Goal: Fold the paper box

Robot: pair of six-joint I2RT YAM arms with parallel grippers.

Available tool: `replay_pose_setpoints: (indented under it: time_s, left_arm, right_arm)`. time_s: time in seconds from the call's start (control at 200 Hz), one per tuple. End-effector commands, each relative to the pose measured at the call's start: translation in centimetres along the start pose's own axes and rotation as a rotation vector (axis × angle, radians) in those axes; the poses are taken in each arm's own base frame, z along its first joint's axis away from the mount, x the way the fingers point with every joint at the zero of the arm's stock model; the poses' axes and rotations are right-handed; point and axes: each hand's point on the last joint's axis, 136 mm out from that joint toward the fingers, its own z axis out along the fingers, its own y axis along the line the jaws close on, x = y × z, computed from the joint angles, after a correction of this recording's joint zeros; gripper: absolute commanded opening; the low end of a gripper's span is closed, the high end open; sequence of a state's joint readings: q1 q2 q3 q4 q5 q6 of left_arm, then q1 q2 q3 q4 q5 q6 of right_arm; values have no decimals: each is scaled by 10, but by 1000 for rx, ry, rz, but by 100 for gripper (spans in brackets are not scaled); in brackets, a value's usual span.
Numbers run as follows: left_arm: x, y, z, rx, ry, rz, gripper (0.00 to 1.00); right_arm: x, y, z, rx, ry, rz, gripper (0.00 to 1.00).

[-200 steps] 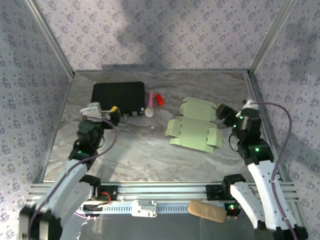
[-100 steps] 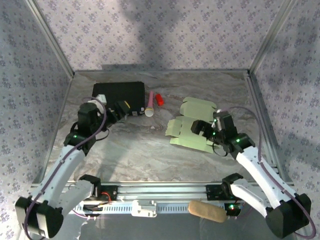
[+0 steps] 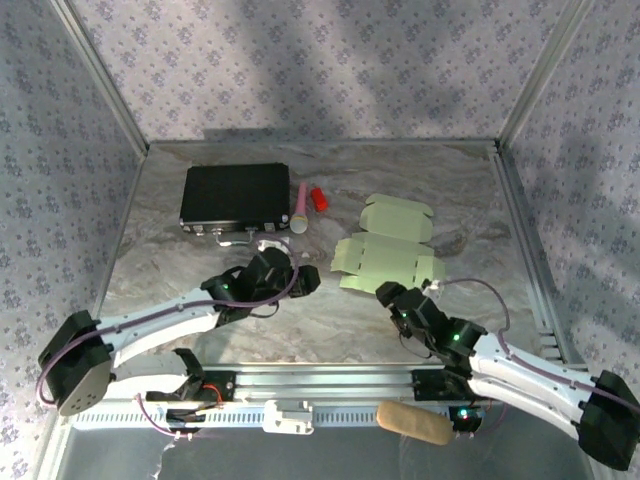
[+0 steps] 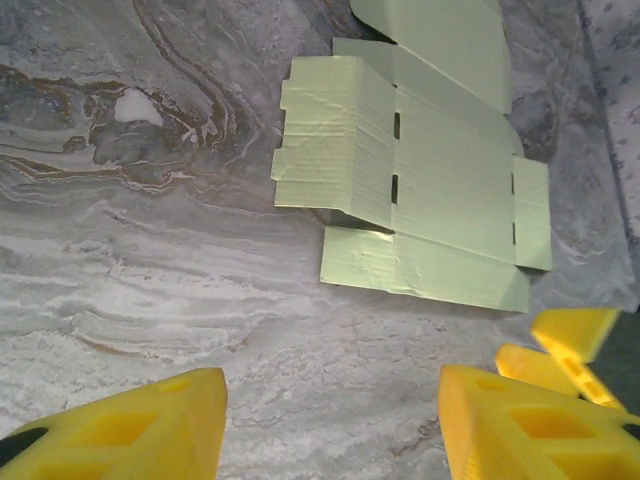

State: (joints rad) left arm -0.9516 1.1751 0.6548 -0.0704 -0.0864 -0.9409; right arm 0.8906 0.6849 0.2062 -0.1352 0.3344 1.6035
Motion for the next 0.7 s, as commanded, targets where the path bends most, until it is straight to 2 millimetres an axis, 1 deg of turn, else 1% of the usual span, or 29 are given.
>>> replay_pose_setpoints:
  time_s: [0.0, 0.075, 0.135, 0.295, 0.44, 0.495, 0.57, 0.645, 0.695]
  left_arm:
    - [-17, -23, -3, 76, -86, 0, 57]
    - [-16, -24, -6, 79, -96, 4, 59]
    - [-14, -23, -10, 79, -102, 11, 59]
    - [-11, -21, -26, 82, -130, 27, 59]
    - [-11, -19, -38, 105, -148, 18, 60]
    - [-11, -20, -41, 115, -153, 17, 61]
    - [-11, -23, -46, 130, -159, 21, 62]
    - [-12, -26, -50, 136, -164, 29, 62]
    - [-12, -28, -53, 139, -169, 33, 62]
  right_arm:
    - [-17, 17, 4, -83, -113, 245, 73]
    - [-16, 12, 12, -66, -120, 290, 73]
    - [-15, 13, 18, -66, -116, 322, 73]
    - [-7, 11, 28, -34, -88, 369, 72]
    - [-9, 12, 33, -37, -99, 389, 71]
    - [-10, 11, 36, -12, -90, 392, 71]
    - [-10, 12, 43, -18, -81, 405, 69]
    - [-8, 7, 48, -1, -74, 429, 68]
    - [-9, 8, 51, -6, -76, 440, 67]
